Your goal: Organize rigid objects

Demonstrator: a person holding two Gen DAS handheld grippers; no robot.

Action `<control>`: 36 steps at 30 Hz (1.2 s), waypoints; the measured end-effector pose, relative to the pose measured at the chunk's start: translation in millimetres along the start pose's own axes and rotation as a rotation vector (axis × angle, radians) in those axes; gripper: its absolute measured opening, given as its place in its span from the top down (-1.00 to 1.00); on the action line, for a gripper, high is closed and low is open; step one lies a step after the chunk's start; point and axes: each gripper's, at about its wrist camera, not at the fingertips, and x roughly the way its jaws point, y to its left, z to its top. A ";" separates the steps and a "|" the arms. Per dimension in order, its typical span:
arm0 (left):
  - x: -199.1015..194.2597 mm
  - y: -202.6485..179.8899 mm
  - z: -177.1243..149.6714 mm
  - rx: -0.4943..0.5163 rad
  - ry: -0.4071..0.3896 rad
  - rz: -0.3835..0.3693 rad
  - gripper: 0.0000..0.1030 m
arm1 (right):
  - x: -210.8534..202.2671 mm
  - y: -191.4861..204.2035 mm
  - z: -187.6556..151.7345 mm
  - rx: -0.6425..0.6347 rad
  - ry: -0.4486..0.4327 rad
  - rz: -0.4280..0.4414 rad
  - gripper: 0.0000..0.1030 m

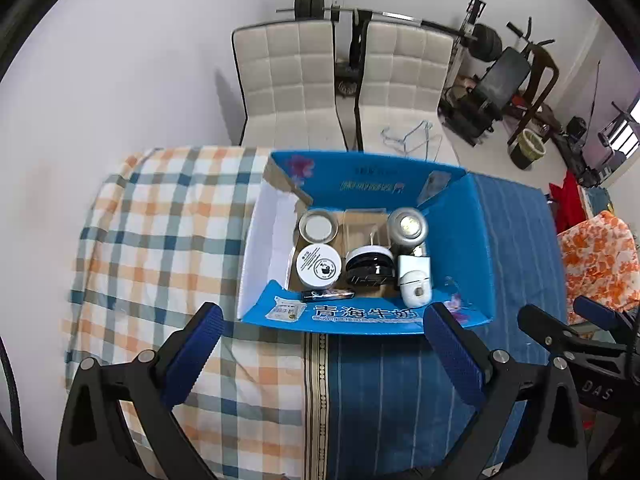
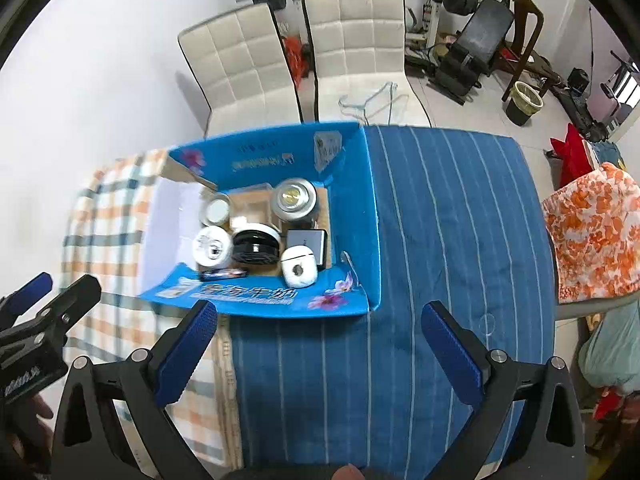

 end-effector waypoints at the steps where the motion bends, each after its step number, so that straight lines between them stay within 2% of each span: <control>1: -8.7 0.5 -0.5 -0.004 -0.006 -0.002 -1.00 | -11.5 0.1 -2.6 -0.004 -0.013 0.005 -1.00; 8: -53.0 5.1 -11.6 -0.032 -0.029 -0.008 -1.00 | -81.5 3.7 -24.0 -0.030 -0.079 0.041 -1.00; 16: -80.7 0.7 -22.5 -0.017 -0.061 0.002 -1.00 | -120.9 8.5 -37.9 -0.057 -0.104 0.061 -1.00; 21: -83.1 -2.2 -23.2 -0.002 -0.076 0.026 -1.00 | -119.7 9.2 -34.8 -0.059 -0.117 0.037 -1.00; 25: -76.1 -0.8 -23.3 -0.004 -0.067 0.037 -1.00 | -106.7 8.1 -30.8 -0.058 -0.136 -0.017 -1.00; 36: -59.0 2.5 -28.5 -0.025 -0.034 0.052 -1.00 | -82.8 5.0 -25.2 -0.051 -0.101 -0.028 -1.00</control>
